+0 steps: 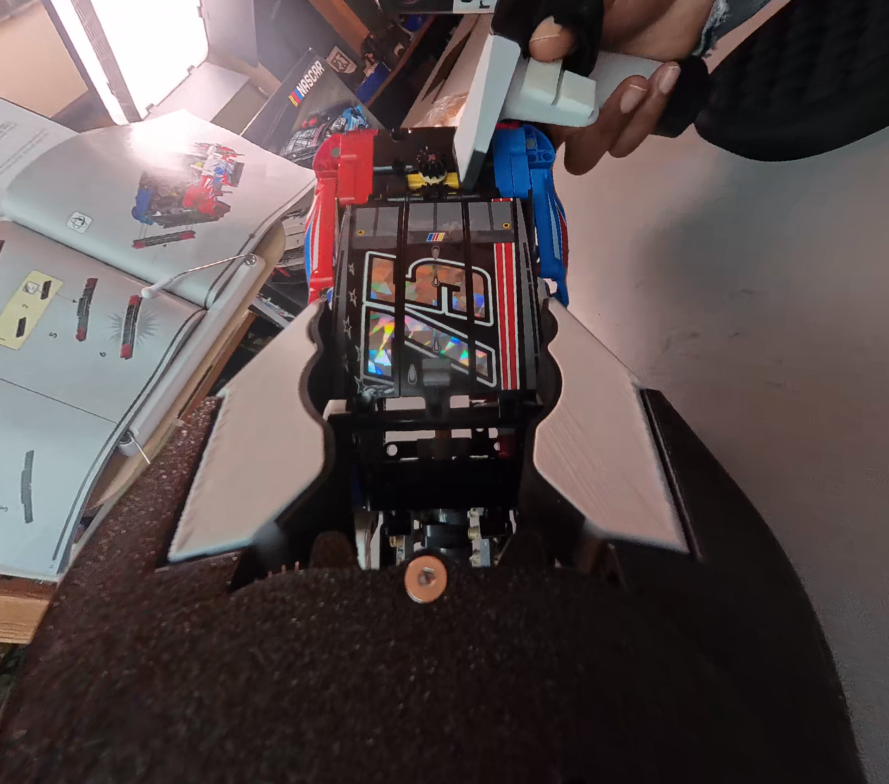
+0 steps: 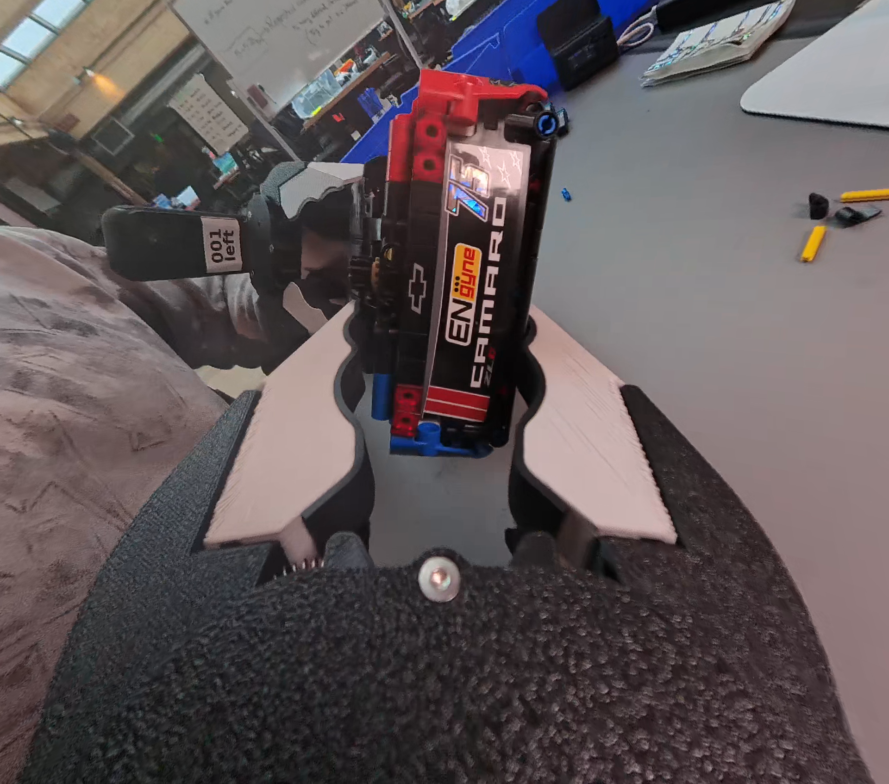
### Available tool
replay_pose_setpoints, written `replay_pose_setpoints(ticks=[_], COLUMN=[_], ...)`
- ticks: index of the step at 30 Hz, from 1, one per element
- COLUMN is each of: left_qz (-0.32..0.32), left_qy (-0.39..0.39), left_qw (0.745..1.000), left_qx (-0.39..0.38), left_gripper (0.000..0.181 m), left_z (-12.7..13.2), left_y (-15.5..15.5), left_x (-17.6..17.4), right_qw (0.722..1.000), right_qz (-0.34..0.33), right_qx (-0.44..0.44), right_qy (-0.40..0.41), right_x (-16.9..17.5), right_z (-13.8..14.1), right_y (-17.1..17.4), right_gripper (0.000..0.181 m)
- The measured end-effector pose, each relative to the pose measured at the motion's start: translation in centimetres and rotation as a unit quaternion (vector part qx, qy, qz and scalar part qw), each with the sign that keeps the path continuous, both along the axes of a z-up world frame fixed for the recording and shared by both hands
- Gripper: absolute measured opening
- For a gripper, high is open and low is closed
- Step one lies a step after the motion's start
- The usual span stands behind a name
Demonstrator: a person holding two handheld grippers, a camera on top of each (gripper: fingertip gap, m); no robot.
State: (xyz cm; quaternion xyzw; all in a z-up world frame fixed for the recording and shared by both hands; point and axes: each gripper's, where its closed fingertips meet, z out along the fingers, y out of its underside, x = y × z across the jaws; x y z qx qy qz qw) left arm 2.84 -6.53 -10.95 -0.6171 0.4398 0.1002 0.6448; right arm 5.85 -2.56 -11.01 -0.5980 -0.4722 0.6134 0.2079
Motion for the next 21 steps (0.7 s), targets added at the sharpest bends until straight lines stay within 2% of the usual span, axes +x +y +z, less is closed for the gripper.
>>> replay_pose_setpoints(ticks=[2,4,8,10,15,18,21], left_qz=[0.004,-0.02,-0.051,-0.06,-0.107,-0.137,-0.183], left_qy=[-0.002,-0.016,-0.049,-0.103,-0.244,-0.251,-0.246], left_qw=[1.0,1.0,0.997,0.993,0.958,0.945,0.925], left_qx=[-0.004,-0.01,-0.004,-0.013,-0.102,-0.158,-0.223], left_gripper=[0.086,0.085,0.077,0.074,0.075,0.08,0.091], left_z=[0.0,0.3,2.2,3.8,8.9,10.0,9.9], left_y=[0.2,-0.2,-1.5,-1.8,-1.4,-0.5,-0.4], left_x=[-0.2,0.0,-0.3,-0.9,-2.2,-1.6,0.1], right_qw=[1.0,0.999,0.993,0.987,0.965,0.951,0.94], right_qz=[0.002,0.008,0.021,0.032,0.073,0.098,0.114], right_qx=[0.019,0.047,0.113,0.154,0.25,0.291,0.321], right_qy=[0.003,0.002,-0.009,-0.013,-0.022,-0.019,-0.018], right_x=[0.0,0.1,0.3,0.3,-0.5,-1.3,-1.9], right_z=[0.9,1.8,3.3,3.9,5.3,5.9,6.3], right_y=[0.2,0.3,0.5,0.2,-1.6,-2.8,-3.8], right_gripper=[0.061,0.059,0.058,0.058,0.057,0.057,0.056])
